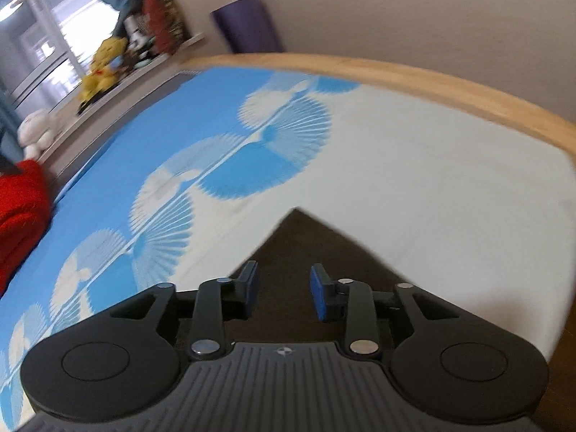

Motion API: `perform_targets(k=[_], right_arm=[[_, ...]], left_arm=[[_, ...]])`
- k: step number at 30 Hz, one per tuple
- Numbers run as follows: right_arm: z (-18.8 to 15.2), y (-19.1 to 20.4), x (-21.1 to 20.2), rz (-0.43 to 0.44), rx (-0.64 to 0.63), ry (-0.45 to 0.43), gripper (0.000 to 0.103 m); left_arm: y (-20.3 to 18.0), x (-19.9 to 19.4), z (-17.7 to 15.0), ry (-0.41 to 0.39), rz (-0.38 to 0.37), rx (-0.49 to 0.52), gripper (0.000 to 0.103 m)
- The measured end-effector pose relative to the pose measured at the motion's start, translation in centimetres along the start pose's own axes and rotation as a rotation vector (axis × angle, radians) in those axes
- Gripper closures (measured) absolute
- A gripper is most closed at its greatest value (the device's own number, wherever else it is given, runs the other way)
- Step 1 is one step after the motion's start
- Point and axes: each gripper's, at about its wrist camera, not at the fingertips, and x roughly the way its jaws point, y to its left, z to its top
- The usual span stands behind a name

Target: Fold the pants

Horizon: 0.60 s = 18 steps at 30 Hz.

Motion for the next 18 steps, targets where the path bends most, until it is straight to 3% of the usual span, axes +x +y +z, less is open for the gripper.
perform_targets(k=[3, 5, 7, 9, 12, 14, 16, 18], right_arm=[[-1.2, 0.5, 2.0, 0.055, 0.022, 0.004, 0.048], [-1.3, 0.8, 4.0, 0.066, 0.086, 0.077, 0.049], [-0.8, 1.4, 4.9, 0.088, 0.101, 0.052, 0.050], [-0.4, 2.5, 6.2, 0.037, 0.038, 0.026, 0.050], [-1.2, 3.0, 9.4, -0.059, 0.022, 0.083, 0.050], [-1.3, 4.1, 10.1, -0.121, -0.027, 0.071, 0.051], [-1.0, 5.6, 10.4, -0.196, -0.085, 0.054, 0.059], [-0.7, 5.9, 10.7, -0.243, -0.072, 0.040, 0.095]], left_arm=[[0.7, 2.2, -0.6, 0.087, 0.014, -0.021, 0.070], [1.5, 4.0, -1.1, 0.174, 0.055, -0.025, 0.073], [1.9, 6.3, -2.3, 0.301, 0.139, 0.014, 0.089], [1.7, 6.2, -2.2, 0.288, 0.139, 0.042, 0.089], [1.8, 6.0, -2.0, 0.287, 0.133, 0.023, 0.087], [1.4, 5.5, -1.7, 0.274, 0.127, 0.018, 0.086], [0.5, 4.7, -1.1, 0.238, 0.129, 0.052, 0.085], [-1.6, 3.0, -0.2, 0.132, 0.130, 0.113, 0.085]])
